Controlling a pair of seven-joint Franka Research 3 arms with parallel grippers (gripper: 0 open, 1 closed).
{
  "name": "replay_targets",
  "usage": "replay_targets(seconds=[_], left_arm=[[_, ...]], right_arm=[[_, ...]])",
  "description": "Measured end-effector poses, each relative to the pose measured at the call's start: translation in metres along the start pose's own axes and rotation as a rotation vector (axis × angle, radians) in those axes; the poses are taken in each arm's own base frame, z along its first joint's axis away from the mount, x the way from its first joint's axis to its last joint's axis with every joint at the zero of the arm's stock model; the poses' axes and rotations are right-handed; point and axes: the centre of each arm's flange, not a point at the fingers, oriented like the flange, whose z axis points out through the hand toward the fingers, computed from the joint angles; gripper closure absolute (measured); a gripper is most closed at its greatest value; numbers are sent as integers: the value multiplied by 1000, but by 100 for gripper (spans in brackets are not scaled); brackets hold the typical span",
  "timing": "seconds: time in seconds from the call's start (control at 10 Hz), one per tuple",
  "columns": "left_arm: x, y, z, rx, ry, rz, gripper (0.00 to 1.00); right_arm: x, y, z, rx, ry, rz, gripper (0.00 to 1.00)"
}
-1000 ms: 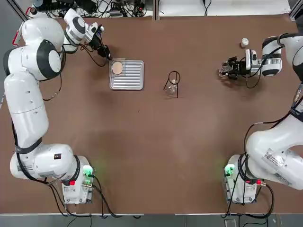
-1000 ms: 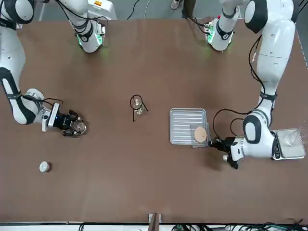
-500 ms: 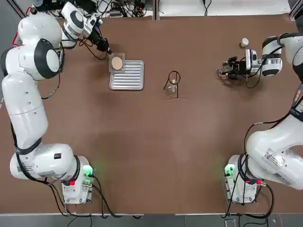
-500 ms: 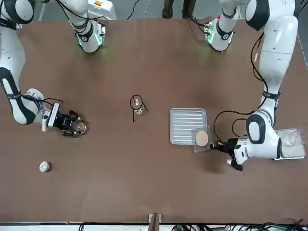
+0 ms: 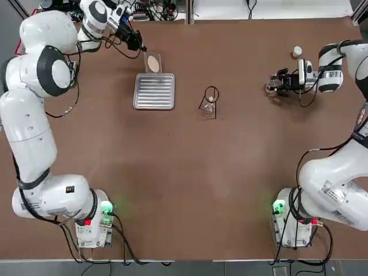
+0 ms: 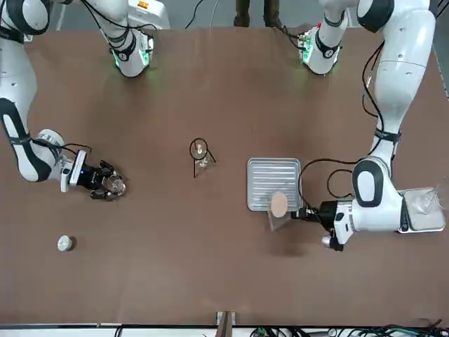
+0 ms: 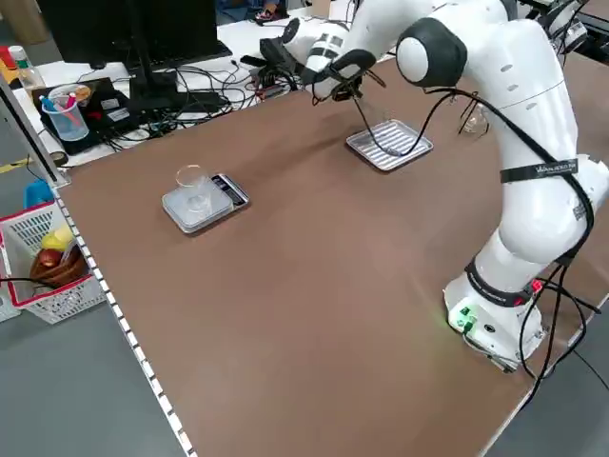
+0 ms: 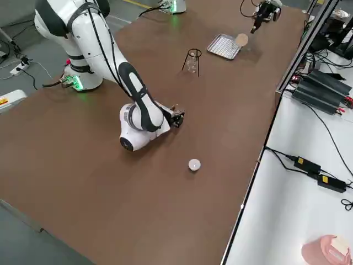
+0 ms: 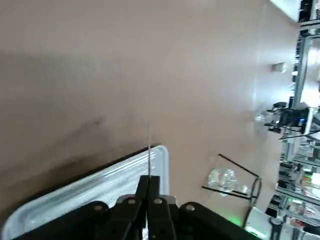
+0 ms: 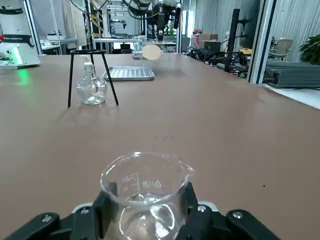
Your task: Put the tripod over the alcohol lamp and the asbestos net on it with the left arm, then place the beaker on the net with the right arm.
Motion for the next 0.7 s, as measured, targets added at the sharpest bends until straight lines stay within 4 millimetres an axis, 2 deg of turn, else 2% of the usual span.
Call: replay_targets(seconds=[0.3, 0.5, 0.7], left_arm=[[-10, 34, 0, -152, -50, 15, 98], [-20, 52, 23, -215, -96, 30, 98], [-29, 82, 49, -300, -128, 38, 98]], right_arm=[[0, 0, -1, -1, 0, 0, 42], [0, 0, -1, -1, 0, 0, 42], [0, 0, -1, -1, 0, 1, 42]])
